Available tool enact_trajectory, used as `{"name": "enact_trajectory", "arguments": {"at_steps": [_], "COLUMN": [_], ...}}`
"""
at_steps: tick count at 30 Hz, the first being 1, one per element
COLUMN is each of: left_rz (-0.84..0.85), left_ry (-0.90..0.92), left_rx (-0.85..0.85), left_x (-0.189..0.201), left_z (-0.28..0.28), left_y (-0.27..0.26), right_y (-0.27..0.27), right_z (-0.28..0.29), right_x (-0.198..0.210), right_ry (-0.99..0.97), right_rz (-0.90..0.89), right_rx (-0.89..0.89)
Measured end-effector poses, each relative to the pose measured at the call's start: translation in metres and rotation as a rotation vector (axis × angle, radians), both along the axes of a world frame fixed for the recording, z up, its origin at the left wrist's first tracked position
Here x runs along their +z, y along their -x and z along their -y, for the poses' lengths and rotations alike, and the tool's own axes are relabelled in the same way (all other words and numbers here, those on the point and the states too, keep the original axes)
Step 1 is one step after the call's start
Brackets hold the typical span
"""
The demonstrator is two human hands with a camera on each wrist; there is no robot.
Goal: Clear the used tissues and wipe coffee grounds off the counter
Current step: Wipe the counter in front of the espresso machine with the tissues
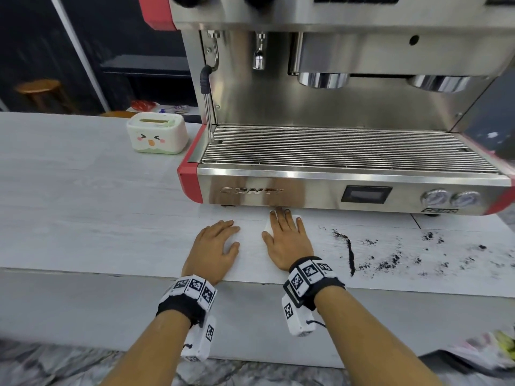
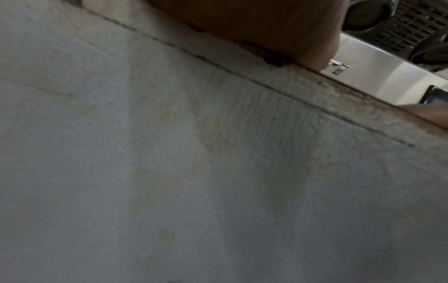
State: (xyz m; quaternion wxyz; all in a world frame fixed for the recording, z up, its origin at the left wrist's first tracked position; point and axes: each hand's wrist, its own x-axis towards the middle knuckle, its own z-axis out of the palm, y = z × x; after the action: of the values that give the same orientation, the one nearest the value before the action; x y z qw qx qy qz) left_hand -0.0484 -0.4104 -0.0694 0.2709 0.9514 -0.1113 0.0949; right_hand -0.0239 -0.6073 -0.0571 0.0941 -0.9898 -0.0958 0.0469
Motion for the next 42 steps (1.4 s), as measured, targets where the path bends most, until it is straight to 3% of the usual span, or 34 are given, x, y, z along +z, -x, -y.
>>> {"name": "enact_trajectory", "arguments": {"at_steps": [19, 27, 33, 42], "left_rz": [-0.015, -0.004, 0.014, 0.004], "left_ry": [0.012, 0.028, 0.032, 0.008], "left_rx": [-0.003, 0.002, 0.000, -0.013], "left_x": [0.000, 0.001, -0.001, -0.003], "left_z": [0.000, 0.000, -0.001, -0.001], "left_y": [0.001, 0.001, 0.000, 0.000], "right_y": [0.006, 0.038, 0.056, 0.063], "right_z": [0.102, 0.029, -0.034, -0.019], "right_x": [0.007, 0.024, 0.005, -0.006], "right_ry": [0.049, -0.043, -0.059, -0.015], "right_rz": [-0.055, -0.013, -0.024, 0.004], "right_rx": [-0.291, -0.019, 0.129, 0.098]}}
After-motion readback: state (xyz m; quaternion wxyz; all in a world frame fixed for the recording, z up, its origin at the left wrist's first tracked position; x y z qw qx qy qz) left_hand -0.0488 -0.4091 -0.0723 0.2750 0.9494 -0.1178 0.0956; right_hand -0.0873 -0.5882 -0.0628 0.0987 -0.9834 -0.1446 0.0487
